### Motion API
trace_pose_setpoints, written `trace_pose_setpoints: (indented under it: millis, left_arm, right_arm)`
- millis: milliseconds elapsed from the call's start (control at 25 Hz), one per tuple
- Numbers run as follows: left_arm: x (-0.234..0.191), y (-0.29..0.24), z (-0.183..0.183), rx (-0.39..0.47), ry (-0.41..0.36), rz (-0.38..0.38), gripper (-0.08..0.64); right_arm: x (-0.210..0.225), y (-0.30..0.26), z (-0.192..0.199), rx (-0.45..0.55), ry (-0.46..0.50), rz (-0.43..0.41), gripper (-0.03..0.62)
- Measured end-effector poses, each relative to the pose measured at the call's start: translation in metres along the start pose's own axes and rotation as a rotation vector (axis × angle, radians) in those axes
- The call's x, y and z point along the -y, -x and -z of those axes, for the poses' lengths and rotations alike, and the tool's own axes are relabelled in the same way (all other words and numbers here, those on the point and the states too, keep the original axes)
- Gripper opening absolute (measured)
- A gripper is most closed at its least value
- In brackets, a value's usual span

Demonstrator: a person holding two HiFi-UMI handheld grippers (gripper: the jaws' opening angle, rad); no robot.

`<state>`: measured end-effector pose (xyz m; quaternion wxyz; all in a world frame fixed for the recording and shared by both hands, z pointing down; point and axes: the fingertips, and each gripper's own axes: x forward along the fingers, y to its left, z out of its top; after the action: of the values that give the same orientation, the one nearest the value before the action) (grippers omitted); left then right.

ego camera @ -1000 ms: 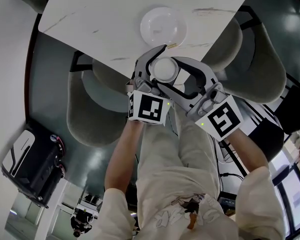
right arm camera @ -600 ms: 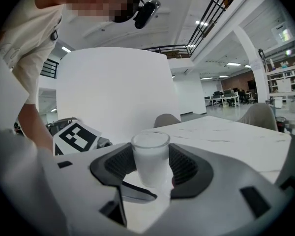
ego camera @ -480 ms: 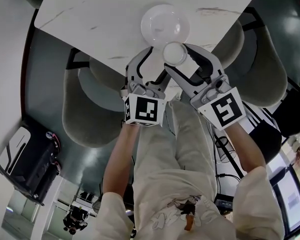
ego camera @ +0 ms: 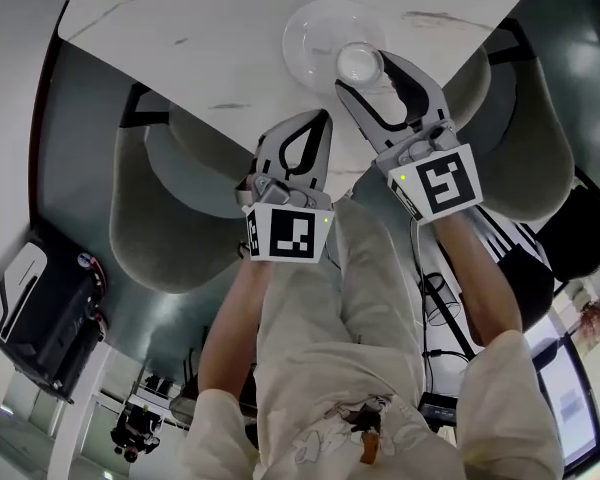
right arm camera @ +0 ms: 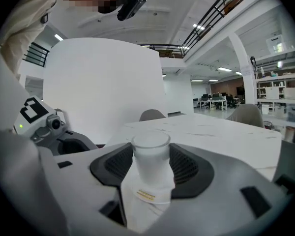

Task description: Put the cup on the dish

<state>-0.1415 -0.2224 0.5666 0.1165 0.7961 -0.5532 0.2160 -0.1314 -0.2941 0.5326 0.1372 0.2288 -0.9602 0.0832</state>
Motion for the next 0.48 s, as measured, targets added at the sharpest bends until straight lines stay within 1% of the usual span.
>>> trace_pose_setpoints:
  millis: [120, 320, 480]
  left_arm:
    - [0.002, 0.002, 0.002, -0.006, 0.026, 0.000, 0.002]
    - [0.000, 0.005, 0.003, 0.002, 0.058, -0.008, 0.002]
    - [-0.004, 0.004, -0.005, 0.021, 0.027, -0.002, 0.002]
  right_arm:
    - [0.005, -0.010, 0.007, -0.005, 0.022, 0.029, 0.229]
    - [0.010, -0.025, 0.015, -0.021, 0.037, 0.050, 0.229]
    - [0.010, -0.033, 0.017, -0.010, 0.023, 0.060, 0.229]
